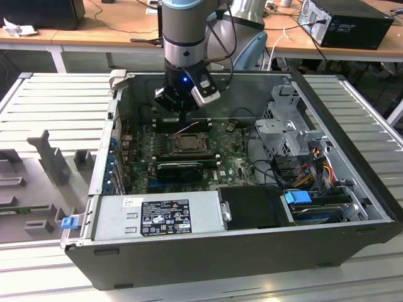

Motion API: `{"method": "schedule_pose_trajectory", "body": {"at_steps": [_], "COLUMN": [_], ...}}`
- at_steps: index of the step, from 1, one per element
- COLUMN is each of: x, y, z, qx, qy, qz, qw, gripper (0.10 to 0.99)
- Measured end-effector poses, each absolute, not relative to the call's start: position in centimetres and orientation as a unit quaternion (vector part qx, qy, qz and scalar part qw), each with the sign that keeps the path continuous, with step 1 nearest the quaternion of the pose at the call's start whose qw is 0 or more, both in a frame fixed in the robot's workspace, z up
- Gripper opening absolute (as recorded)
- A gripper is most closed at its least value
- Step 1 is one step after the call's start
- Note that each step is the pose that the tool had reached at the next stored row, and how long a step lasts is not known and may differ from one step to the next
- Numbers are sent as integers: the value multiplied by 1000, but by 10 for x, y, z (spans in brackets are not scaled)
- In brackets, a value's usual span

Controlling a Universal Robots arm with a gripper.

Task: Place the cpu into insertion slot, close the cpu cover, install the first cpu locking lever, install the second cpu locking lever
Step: 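Install the first cpu locking lever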

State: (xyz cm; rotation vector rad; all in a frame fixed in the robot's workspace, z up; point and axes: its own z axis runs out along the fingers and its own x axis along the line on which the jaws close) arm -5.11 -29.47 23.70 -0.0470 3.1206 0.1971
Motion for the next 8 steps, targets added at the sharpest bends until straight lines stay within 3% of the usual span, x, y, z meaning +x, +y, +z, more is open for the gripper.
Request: {"method": "schedule_pose_trajectory", "body": {"at_steps": [8], "x": [-41], "y": [-294], "z": [232], "qx": [-34], "qy": [997], "qz": [63], "qw": [6], "gripper": [106]}}
